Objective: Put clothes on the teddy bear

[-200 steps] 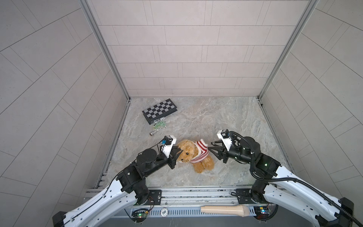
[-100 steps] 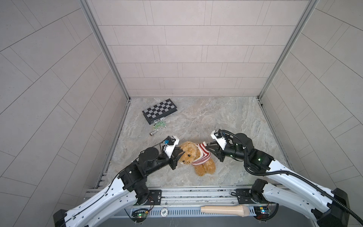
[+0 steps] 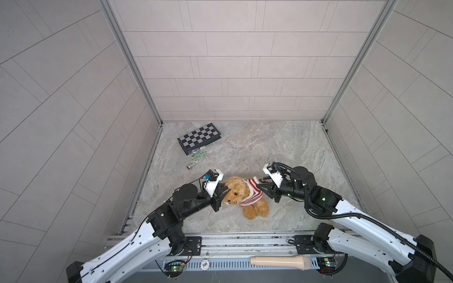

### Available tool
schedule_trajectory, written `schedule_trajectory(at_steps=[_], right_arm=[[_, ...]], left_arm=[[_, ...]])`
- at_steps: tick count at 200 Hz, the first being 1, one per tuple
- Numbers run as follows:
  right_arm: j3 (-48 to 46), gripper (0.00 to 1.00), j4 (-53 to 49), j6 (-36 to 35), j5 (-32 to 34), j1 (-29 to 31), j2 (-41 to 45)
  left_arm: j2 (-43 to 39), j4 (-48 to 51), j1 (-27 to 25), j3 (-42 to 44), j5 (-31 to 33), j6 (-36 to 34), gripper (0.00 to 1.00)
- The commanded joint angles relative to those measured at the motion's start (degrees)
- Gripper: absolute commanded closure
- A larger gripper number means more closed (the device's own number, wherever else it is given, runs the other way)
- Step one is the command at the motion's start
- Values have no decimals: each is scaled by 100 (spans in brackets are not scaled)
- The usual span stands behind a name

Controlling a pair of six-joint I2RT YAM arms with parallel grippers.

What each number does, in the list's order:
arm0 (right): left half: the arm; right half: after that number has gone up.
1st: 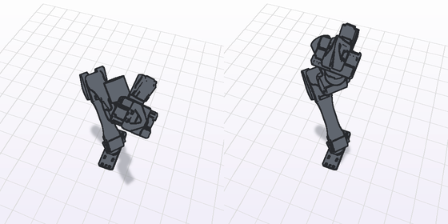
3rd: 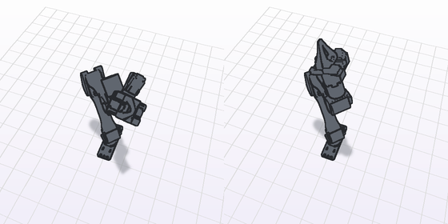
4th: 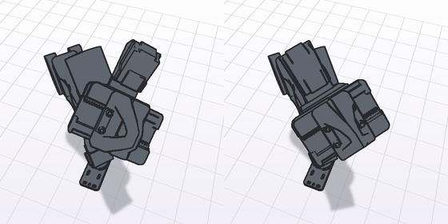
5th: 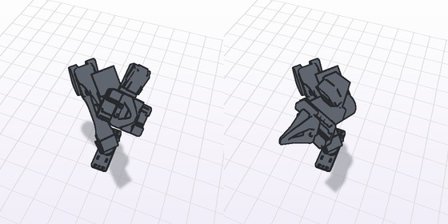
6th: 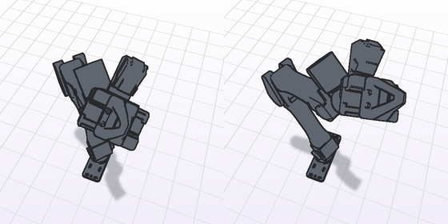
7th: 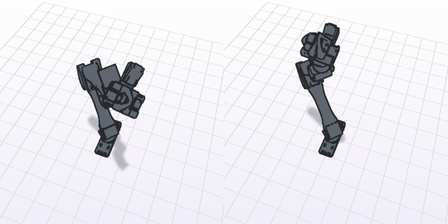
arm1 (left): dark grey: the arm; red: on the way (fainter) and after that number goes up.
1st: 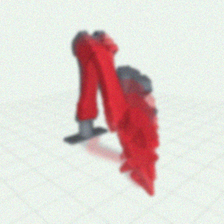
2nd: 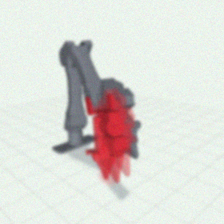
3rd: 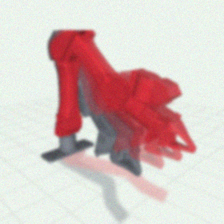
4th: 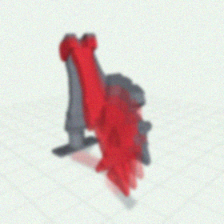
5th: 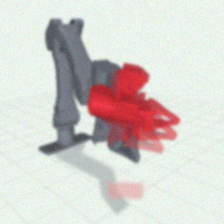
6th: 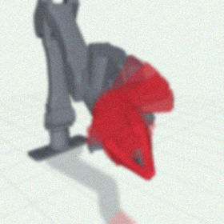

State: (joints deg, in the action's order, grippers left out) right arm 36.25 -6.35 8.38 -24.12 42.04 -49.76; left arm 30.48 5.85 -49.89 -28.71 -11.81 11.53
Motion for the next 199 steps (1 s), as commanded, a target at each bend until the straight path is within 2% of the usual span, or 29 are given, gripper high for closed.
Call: schedule_trajectory(at_steps=[1,47,82,114,158,199], right_arm=[[-27,70,195,-56,-121,6,10],[-45,100,-25,-66,-8,7,101],[-222,100,-333,44,-230,32,487],[-334,100,-686,193,-388,307,1024],[-657,100,-964,527,-374,485,1330],[-649,100,-628,689,-368,826,1284]], left_arm=[[-82,-369,34,-196,-58,-2,100],[-77,-394,34,-188,134,65,100],[-79,-3,38,-259,1107,264,100],[-227,34,37,-73,1835,470,100],[-543,-180,35,166,2058,540,100],[-447,-132,39,191,2131,469,100]])
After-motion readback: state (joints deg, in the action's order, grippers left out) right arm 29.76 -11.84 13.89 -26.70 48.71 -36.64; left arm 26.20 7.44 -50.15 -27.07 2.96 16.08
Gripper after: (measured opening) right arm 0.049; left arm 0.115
